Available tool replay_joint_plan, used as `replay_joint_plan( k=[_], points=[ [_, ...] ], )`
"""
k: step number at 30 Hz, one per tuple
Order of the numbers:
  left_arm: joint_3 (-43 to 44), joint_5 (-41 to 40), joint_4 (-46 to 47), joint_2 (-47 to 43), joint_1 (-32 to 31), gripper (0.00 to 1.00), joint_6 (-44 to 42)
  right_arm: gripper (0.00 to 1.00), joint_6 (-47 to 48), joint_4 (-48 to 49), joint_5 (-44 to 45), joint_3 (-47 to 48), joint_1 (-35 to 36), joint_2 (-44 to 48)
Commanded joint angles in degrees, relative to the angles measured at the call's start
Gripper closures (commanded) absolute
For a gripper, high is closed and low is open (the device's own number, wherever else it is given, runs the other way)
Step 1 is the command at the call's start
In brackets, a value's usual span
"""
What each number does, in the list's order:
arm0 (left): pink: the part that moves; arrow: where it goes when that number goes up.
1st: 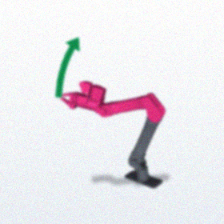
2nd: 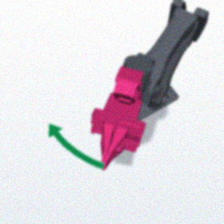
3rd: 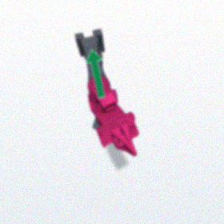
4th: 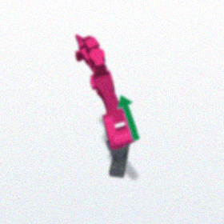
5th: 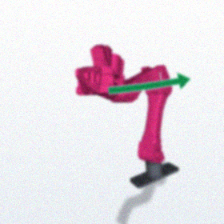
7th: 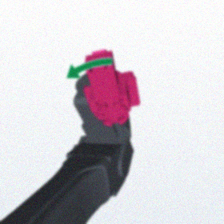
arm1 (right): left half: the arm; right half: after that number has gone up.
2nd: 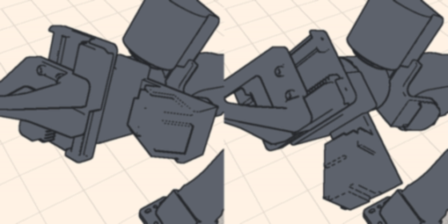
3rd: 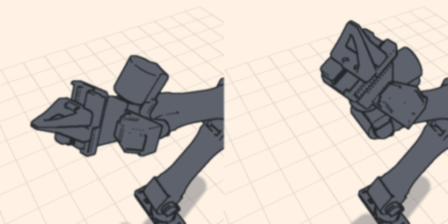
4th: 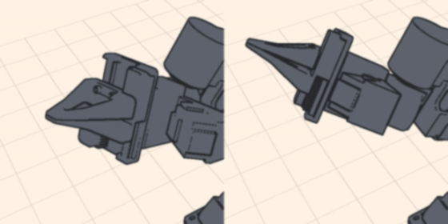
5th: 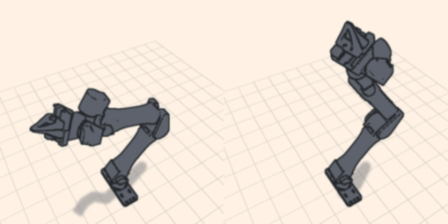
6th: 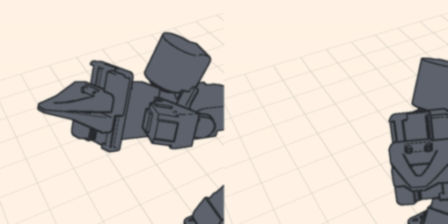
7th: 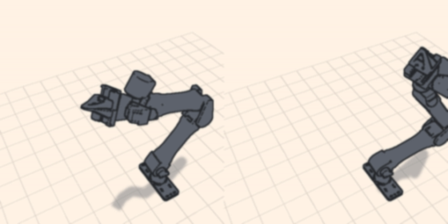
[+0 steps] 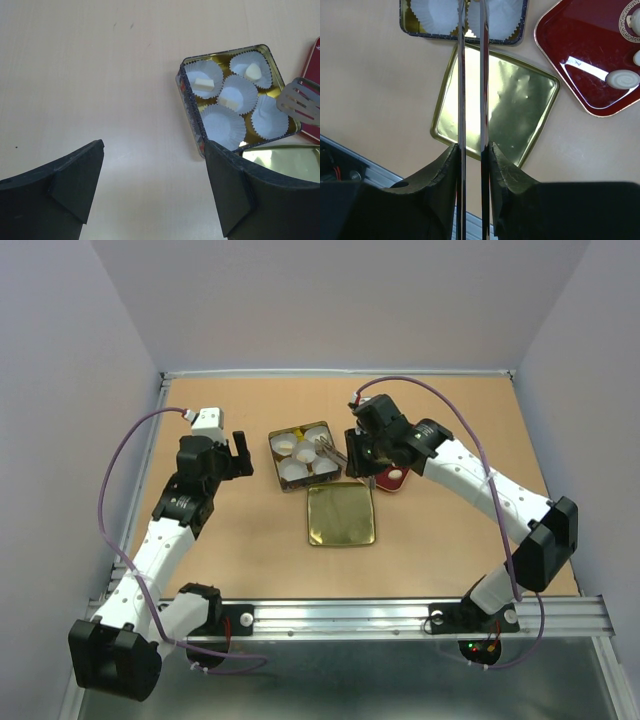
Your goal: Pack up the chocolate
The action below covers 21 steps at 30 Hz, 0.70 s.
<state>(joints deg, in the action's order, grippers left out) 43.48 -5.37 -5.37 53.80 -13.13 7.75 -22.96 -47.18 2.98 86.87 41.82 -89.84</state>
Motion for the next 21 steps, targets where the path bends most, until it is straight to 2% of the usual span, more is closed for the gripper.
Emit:
replay_joint_plan(
  k=[1,11,21],
  points=[
    [1.25,0.36,2.64,-0.10,-0.06,0.07,-0.98,0.69,-0.59,-0.19,1.15,4.27,0.19,-0.33],
    [1.69,-0.08,2.64,-0.01,-0.06,0.07,-1.33,0.57,-0.51,-0.90,1.76,4.10,0.28,-1.12],
    [1.52,-0.35,2.64,-0.10,0.03,0.07,-1.51,0.56,-0.33,-1.07,5.36,5.24,0.28,0.37]
  ],
)
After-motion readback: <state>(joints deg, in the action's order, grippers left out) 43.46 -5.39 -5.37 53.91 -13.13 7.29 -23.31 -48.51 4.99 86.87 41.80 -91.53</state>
